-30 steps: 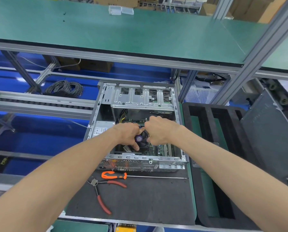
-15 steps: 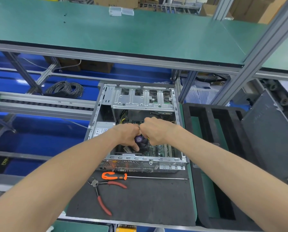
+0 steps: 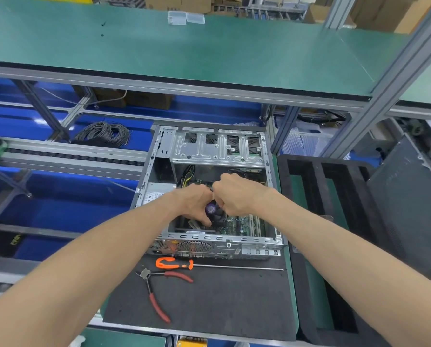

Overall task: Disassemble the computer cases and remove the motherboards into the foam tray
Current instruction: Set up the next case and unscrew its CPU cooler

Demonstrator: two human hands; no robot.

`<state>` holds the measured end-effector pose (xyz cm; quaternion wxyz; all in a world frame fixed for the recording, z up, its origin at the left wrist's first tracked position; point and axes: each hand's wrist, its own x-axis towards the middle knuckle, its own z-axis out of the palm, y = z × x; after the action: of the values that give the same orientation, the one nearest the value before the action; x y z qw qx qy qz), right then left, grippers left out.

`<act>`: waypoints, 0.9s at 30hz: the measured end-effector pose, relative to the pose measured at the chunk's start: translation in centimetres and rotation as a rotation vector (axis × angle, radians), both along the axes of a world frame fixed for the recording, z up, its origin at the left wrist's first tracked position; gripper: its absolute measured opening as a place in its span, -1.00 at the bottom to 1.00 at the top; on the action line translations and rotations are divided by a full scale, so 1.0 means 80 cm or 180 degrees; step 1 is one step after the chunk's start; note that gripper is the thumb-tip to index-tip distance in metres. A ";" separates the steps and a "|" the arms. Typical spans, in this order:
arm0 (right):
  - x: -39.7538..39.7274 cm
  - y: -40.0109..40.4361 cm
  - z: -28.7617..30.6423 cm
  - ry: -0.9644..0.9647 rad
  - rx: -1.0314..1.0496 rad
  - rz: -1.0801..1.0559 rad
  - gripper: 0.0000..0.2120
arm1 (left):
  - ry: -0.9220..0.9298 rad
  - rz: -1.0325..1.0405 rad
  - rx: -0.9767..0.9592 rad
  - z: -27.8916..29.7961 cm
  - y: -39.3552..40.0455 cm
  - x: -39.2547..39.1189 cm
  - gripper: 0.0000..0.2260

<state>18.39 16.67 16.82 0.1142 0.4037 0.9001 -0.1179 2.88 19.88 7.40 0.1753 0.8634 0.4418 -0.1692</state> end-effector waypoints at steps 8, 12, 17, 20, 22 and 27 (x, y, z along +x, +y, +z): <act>0.018 0.030 0.019 0.0392 0.0079 -0.0433 -0.93 | 0.0732 -0.0466 0.0434 0.020 0.015 -0.008 -0.31; 0.015 0.045 0.032 0.0774 0.0134 -0.0612 -0.88 | 0.0625 -0.0035 0.0604 0.036 0.029 -0.032 -0.61; -0.008 0.047 0.025 0.0940 0.0122 -0.0615 -0.84 | 0.0157 0.1030 -0.0368 0.039 0.044 -0.058 -0.70; -0.022 0.052 0.011 0.0887 0.0114 -0.0553 -0.83 | 0.0026 0.1264 -0.0882 0.037 0.046 -0.059 -0.62; -0.030 0.055 0.004 0.0853 0.0065 -0.0519 -0.82 | -0.0012 0.1360 -0.1255 0.036 0.049 -0.058 -0.61; -0.048 0.064 -0.009 0.0690 -0.0022 -0.0393 -0.82 | -0.0053 0.1433 -0.1737 0.033 0.059 -0.056 -0.54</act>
<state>14.57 21.79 16.09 0.0102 0.4429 0.8801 -0.1707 -1.62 24.57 10.07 0.4359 0.6671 0.5581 -0.2311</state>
